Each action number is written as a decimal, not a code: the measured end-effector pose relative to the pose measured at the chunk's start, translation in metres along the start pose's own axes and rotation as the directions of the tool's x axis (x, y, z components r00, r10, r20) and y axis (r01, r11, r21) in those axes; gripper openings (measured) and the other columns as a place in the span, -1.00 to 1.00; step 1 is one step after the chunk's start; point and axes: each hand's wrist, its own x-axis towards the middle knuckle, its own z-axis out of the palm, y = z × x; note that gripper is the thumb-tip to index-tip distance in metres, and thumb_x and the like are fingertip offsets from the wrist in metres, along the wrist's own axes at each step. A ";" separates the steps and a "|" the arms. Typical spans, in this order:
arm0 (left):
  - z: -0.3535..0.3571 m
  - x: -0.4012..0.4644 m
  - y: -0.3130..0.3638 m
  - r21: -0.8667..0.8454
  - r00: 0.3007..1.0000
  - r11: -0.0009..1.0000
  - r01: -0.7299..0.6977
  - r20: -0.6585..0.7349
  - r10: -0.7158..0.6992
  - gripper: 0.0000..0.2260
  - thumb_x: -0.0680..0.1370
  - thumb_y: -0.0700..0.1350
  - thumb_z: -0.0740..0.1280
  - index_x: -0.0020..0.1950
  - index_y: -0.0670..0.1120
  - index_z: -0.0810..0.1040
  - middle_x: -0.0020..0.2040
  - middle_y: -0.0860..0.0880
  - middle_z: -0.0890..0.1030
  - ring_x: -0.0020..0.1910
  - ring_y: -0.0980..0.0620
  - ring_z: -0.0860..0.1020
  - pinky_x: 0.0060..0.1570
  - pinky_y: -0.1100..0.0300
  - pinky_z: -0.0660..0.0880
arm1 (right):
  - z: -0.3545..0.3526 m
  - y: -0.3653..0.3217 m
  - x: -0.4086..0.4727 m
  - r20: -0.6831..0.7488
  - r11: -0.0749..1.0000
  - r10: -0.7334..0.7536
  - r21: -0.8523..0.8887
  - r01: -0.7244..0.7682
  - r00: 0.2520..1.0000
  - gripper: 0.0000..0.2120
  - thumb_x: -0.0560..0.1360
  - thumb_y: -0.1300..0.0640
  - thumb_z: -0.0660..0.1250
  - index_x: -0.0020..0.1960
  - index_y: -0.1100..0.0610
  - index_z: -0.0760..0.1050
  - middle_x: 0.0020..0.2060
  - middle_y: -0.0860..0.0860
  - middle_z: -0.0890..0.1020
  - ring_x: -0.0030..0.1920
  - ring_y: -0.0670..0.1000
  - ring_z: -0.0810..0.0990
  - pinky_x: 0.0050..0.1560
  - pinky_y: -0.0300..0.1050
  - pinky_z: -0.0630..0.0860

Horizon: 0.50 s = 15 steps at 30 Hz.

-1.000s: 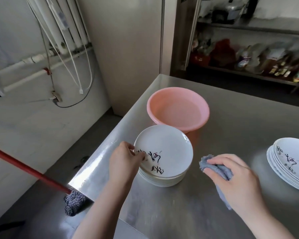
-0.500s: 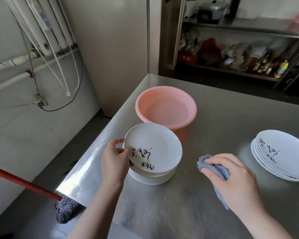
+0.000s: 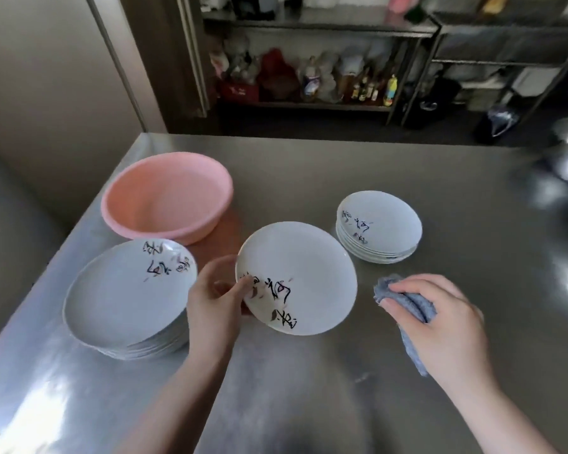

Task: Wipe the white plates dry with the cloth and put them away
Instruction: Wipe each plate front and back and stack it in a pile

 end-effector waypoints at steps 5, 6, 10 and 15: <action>0.084 -0.045 -0.055 0.011 0.989 0.990 0.140 0.041 -0.140 -0.73 0.48 -0.30 0.41 0.02 0.06 0.61 -0.34 -0.09 0.67 -0.45 0.05 0.59 -0.43 0.17 0.53 | -0.059 0.062 0.005 -0.004 0.997 0.035 -0.072 -0.036 0.999 -0.85 0.33 0.19 0.55 -0.16 0.00 0.65 -0.10 -0.20 0.61 -0.04 -0.29 0.54 -0.10 -0.55 0.34; 0.098 -0.054 -0.066 0.016 0.985 0.986 0.165 0.040 -0.166 -0.73 0.48 -0.29 0.41 0.03 0.07 0.60 -0.33 -0.07 0.68 -0.45 0.05 0.59 -0.40 0.14 0.53 | -0.068 0.074 0.005 0.007 0.996 0.033 -0.078 -0.033 0.999 -0.84 0.33 0.20 0.55 -0.16 0.00 0.65 -0.10 -0.19 0.61 -0.05 -0.28 0.54 -0.10 -0.55 0.34; 0.143 -0.082 -0.096 0.009 0.969 0.970 0.243 0.034 -0.244 -0.73 0.49 -0.29 0.40 0.06 0.05 0.59 -0.34 -0.08 0.67 -0.44 0.05 0.59 -0.47 0.16 0.52 | -0.088 0.115 0.007 0.088 0.998 0.024 -0.067 -0.018 0.996 -0.83 0.32 0.22 0.55 -0.16 0.01 0.65 -0.13 -0.19 0.60 -0.06 -0.25 0.55 -0.10 -0.54 0.34; 0.167 -0.103 -0.109 0.157 0.963 0.952 0.264 0.011 -0.268 -0.72 0.49 -0.28 0.39 0.10 0.05 0.55 -0.35 -0.04 0.66 -0.39 0.05 0.57 -0.36 0.12 0.56 | -0.092 0.143 0.005 0.156 0.999 0.028 -0.032 -0.023 0.987 -0.83 0.32 0.20 0.55 -0.17 -0.02 0.64 -0.13 -0.21 0.59 -0.07 -0.21 0.56 -0.12 -0.47 0.38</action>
